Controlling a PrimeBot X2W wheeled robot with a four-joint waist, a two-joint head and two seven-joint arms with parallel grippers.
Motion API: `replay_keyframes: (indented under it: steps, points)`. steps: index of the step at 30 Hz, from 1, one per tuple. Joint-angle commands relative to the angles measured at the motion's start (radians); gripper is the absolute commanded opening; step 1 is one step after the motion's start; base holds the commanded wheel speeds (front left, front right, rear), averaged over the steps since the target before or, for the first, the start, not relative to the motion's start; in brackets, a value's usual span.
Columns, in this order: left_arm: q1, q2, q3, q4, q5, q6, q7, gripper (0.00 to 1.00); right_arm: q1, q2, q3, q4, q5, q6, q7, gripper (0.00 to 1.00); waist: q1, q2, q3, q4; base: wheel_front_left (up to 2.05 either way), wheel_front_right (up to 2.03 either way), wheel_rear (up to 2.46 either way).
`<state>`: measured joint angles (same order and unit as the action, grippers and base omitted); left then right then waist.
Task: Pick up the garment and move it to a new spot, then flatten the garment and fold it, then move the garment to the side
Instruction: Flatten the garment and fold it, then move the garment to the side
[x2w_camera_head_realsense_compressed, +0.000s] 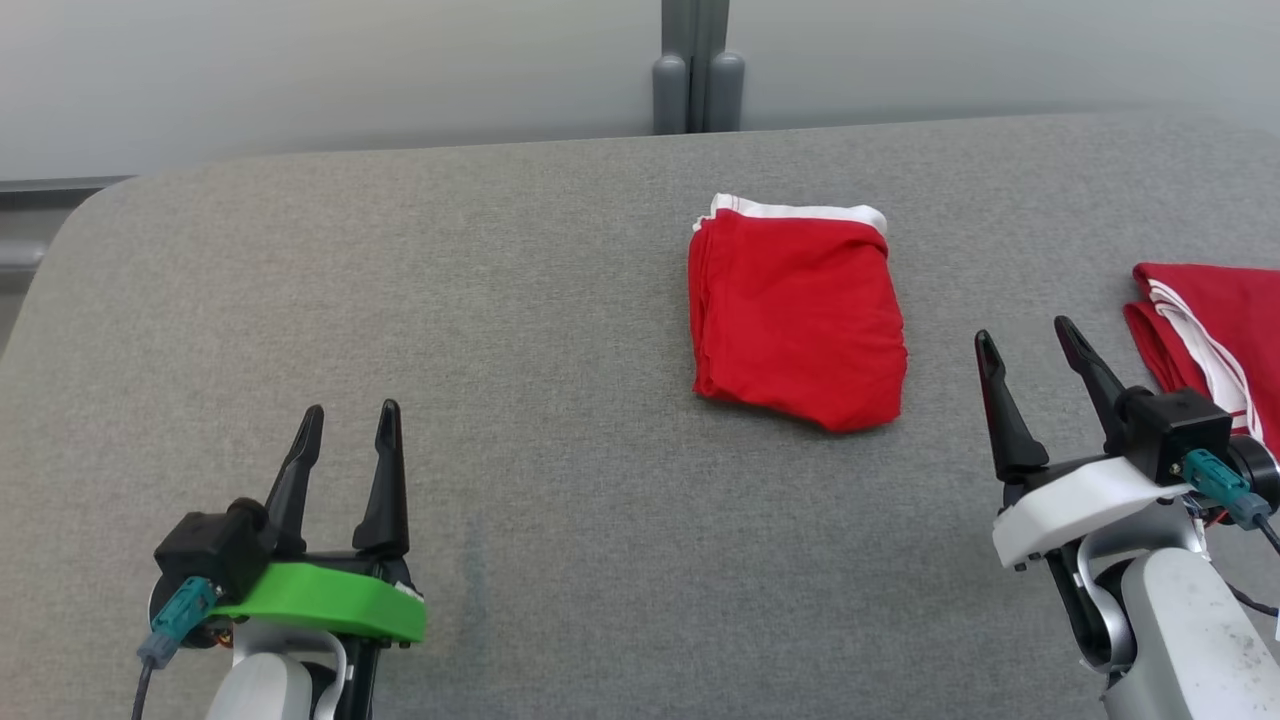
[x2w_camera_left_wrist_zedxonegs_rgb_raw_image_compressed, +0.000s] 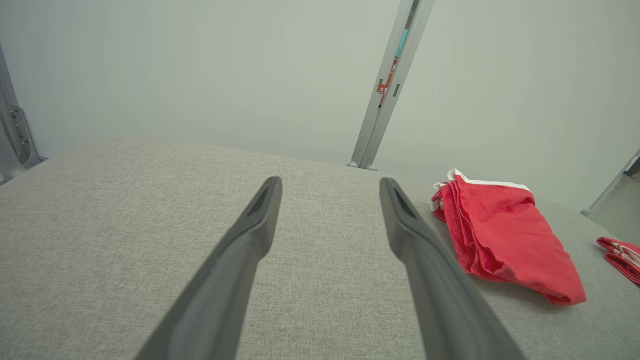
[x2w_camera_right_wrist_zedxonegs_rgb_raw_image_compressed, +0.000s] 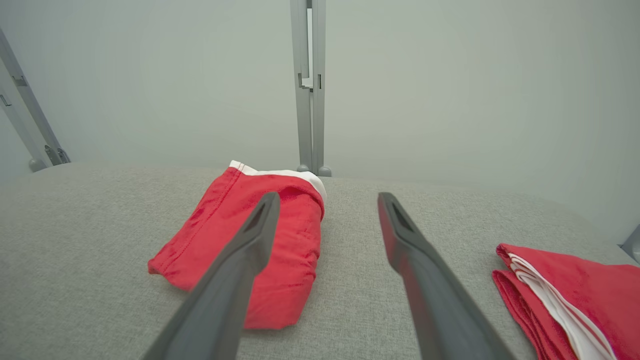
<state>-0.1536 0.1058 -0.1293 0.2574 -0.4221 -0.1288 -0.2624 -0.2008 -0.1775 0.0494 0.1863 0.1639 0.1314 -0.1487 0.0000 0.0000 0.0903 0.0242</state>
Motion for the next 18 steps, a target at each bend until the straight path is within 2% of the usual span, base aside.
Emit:
replay_keyframes:
  steps: [1, 8, 18]
  points:
    - [0.023, -0.002, 0.011, -0.008, 0.011, -0.003, -0.002, 1.00, 0.021, 0.000, 0.003, -0.011, 0.001, -0.002, 0.003, 1.00, 0.0000, 0.0000, -0.013, -0.030, 0.00, 0.00, 0.00]
    - [0.080, -0.023, 0.053, -0.030, 0.037, -0.003, -0.002, 1.00, 0.074, 0.019, -0.031, -0.053, 0.031, -0.002, 0.028, 1.00, 0.0000, 0.0000, -0.040, -0.053, 0.00, 0.00, 0.00]
    - [0.114, -0.041, 0.081, -0.036, 0.050, -0.003, -0.002, 1.00, 0.122, 0.046, -0.039, -0.073, 0.031, -0.002, 0.055, 1.00, 0.0000, 0.0000, -0.064, -0.044, 0.00, 0.00, 0.00]
